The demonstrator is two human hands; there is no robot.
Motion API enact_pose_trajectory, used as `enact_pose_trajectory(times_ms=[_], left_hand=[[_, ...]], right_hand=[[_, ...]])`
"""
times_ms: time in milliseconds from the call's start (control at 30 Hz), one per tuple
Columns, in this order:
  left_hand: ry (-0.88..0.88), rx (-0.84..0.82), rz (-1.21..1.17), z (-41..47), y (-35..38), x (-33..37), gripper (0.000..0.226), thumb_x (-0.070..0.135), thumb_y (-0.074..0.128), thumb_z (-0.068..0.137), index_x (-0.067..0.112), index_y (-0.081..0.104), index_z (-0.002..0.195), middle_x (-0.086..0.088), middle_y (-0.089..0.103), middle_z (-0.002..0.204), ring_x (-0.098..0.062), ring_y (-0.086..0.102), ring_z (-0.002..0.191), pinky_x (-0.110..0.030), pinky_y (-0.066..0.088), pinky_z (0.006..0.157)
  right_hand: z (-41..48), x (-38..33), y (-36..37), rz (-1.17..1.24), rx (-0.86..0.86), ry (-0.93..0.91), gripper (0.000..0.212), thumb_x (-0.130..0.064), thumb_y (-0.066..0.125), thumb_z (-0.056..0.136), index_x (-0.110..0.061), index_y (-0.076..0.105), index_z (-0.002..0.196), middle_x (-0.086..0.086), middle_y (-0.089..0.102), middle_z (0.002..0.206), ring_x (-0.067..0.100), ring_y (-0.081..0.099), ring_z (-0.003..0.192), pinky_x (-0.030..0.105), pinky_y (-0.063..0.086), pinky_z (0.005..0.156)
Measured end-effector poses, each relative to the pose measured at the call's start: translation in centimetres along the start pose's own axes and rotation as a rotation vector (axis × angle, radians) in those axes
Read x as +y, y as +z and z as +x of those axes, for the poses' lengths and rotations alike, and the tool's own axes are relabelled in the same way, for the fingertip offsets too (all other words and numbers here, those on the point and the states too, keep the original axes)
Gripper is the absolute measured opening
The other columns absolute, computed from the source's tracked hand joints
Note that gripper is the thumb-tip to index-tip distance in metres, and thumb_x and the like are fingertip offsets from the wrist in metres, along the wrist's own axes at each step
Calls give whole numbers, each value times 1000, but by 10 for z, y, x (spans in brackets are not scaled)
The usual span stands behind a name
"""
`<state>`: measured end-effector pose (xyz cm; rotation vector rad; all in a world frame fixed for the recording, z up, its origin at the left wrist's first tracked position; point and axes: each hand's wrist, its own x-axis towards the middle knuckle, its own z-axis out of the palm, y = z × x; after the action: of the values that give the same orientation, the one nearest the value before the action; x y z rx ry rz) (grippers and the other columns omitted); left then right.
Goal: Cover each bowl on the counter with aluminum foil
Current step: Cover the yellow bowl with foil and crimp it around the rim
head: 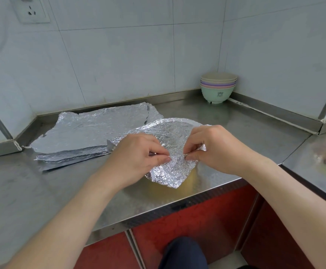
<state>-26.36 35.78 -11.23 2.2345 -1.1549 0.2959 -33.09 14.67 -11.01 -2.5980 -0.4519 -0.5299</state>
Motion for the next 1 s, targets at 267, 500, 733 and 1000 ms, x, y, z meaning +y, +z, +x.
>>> enact_pose_trajectory(times_ms=[267, 500, 733, 1000], left_hand=[[78, 79, 55, -1, 10, -6, 9, 26, 80, 76, 25, 78, 85, 14, 67, 79, -4, 56, 81, -25, 46, 74], [108, -20, 138, 3, 5, 7, 34, 49, 57, 82, 26, 76, 99, 12, 66, 88, -7, 55, 86, -19, 41, 75], [188, -31, 238, 6, 13, 2, 21, 35, 62, 81, 21, 77, 88, 6, 66, 78, -15, 60, 72, -24, 42, 66], [285, 30, 339, 4, 29, 0, 32, 31, 45, 92, 11, 69, 89, -1, 62, 79, -23, 57, 73, -39, 51, 64]], right_hand=[[1, -2, -8, 13, -78, 57, 11, -23, 81, 76, -23, 75, 85, -12, 64, 81, 6, 60, 77, 35, 50, 79], [2, -9, 0, 91, -19, 13, 7, -29, 79, 79, -24, 78, 84, -6, 67, 83, 7, 61, 77, 36, 50, 75], [1, -12, 9, -78, 37, -42, 9, -20, 75, 82, -16, 76, 90, 1, 64, 86, 16, 57, 82, 35, 48, 74], [0, -4, 13, -227, 79, -128, 7, -13, 77, 76, -14, 71, 80, 0, 62, 78, 26, 59, 75, 30, 40, 61]])
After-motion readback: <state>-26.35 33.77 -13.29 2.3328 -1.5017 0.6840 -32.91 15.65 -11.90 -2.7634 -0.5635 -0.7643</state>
